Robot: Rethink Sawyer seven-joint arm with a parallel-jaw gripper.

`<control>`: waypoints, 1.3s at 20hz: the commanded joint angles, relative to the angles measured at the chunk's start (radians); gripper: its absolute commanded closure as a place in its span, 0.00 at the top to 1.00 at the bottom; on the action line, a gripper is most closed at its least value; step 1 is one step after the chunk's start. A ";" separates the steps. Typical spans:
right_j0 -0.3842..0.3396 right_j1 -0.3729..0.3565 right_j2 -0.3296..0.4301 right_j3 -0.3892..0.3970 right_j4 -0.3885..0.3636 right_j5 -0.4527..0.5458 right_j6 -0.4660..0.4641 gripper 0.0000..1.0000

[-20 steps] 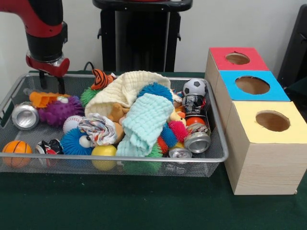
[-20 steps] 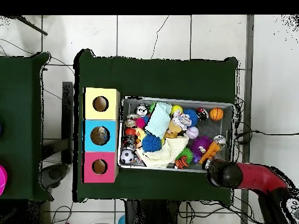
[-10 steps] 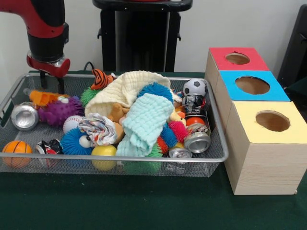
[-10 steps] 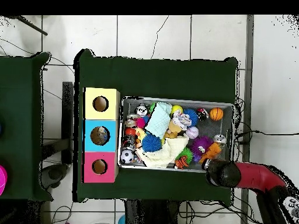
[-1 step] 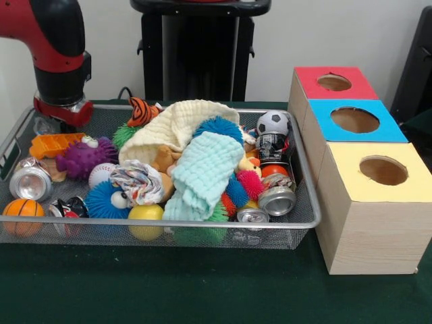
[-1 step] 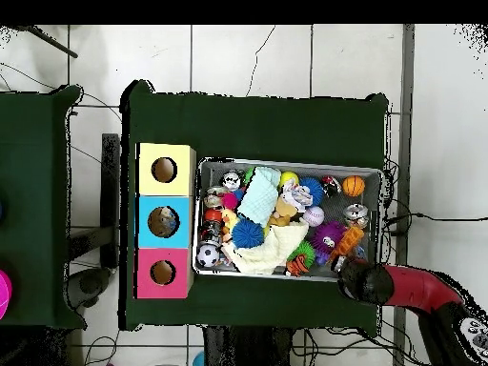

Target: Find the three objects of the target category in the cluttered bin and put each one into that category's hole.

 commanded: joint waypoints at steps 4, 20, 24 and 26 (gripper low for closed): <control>0.011 0.193 0.053 -0.165 0.023 -0.155 0.074 0.00; -0.022 0.232 0.177 -0.250 0.034 -0.177 -0.059 0.00; 0.001 0.240 0.183 -0.294 0.045 -0.144 -0.051 0.00; 0.019 0.236 0.182 -0.313 0.060 -0.117 -0.036 0.00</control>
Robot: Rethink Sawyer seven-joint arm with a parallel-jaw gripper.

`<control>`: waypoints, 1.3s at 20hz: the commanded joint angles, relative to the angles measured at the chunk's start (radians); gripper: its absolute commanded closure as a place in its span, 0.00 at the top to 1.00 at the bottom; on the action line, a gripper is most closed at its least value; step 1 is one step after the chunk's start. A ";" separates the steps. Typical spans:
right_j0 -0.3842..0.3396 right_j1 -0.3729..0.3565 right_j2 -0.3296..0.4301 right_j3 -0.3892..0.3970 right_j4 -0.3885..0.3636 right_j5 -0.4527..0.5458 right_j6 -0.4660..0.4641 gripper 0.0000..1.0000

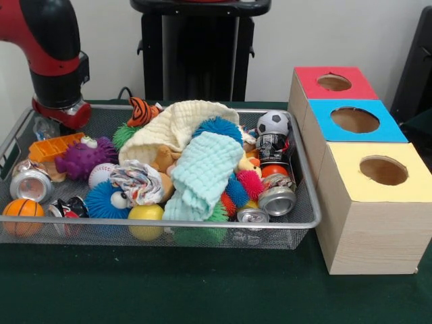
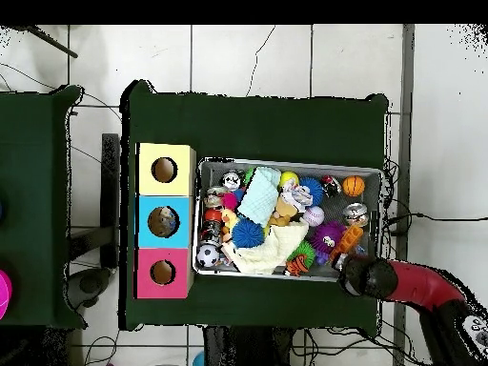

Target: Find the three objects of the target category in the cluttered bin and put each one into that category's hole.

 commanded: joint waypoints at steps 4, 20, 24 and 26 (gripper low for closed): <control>0.047 0.208 0.188 -0.320 0.047 -0.139 -0.006 0.00; 0.123 0.163 0.194 -0.398 0.078 -0.045 0.052 0.00; 0.132 0.135 0.187 -0.377 0.081 -0.028 0.062 0.00; 0.129 0.121 0.190 -0.359 0.083 -0.031 0.058 0.00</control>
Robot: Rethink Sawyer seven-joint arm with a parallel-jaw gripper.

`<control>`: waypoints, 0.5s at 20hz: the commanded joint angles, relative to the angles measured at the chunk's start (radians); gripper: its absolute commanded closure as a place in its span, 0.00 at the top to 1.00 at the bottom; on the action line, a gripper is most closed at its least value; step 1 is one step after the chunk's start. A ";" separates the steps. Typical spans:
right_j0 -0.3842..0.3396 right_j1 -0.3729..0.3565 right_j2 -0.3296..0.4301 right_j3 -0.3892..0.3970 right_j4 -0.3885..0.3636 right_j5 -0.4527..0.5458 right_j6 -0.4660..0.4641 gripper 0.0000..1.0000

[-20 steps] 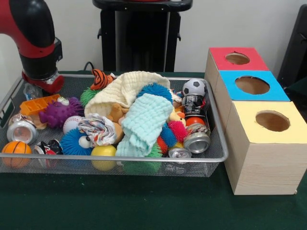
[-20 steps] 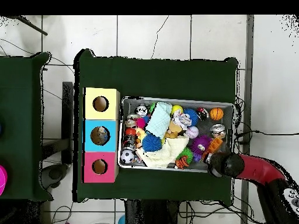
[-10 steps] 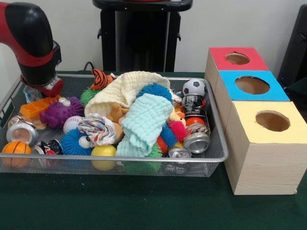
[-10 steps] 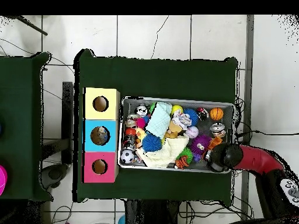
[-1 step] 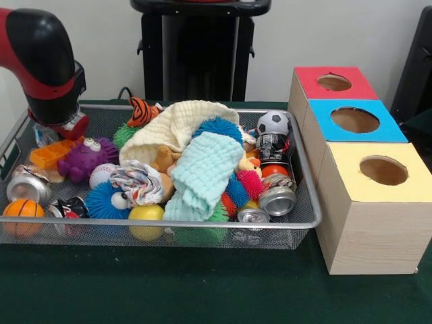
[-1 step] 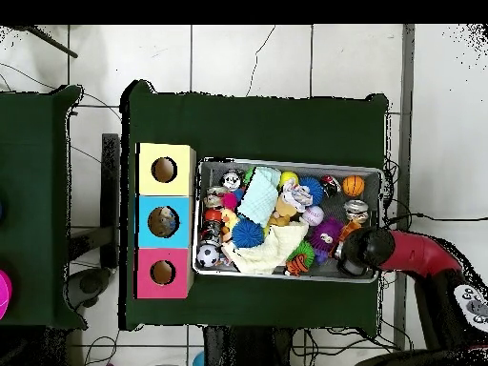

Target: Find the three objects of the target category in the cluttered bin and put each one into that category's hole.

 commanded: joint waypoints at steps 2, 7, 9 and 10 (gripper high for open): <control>0.045 0.043 0.189 -0.166 0.052 -0.345 0.052 0.00; 0.061 0.013 0.182 -0.150 0.053 -0.343 0.066 1.00; 0.059 0.009 0.183 -0.142 0.055 -0.356 0.072 1.00; 0.058 0.008 0.184 -0.138 0.055 -0.363 0.075 1.00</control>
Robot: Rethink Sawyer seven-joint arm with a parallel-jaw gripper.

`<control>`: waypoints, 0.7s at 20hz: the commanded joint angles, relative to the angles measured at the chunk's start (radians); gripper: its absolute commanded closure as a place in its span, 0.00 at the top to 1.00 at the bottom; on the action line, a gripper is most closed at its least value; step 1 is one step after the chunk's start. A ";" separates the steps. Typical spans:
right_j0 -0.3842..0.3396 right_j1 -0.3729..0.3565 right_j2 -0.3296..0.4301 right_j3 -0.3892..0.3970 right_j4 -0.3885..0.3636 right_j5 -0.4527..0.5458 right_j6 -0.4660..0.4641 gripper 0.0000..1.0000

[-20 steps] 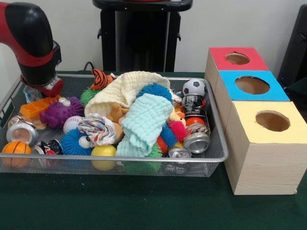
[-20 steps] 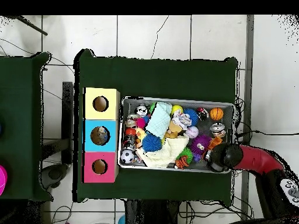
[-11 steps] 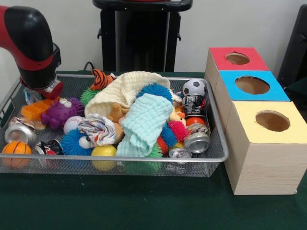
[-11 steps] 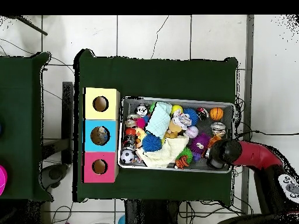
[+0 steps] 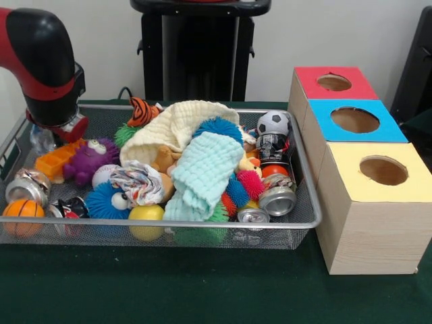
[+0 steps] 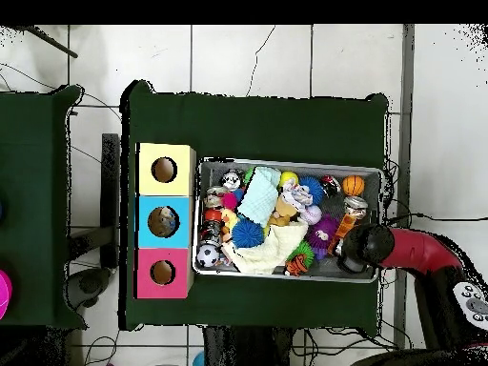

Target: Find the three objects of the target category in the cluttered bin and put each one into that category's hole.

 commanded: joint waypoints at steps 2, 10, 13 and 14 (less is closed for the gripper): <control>0.064 0.011 0.169 -0.141 0.061 -0.313 0.085 1.00; 0.009 -0.014 0.212 -0.066 0.112 -0.270 -0.034 1.00; -0.006 -0.028 0.210 -0.020 0.092 -0.283 -0.068 1.00; -0.005 -0.031 0.204 -0.012 0.079 -0.292 -0.069 1.00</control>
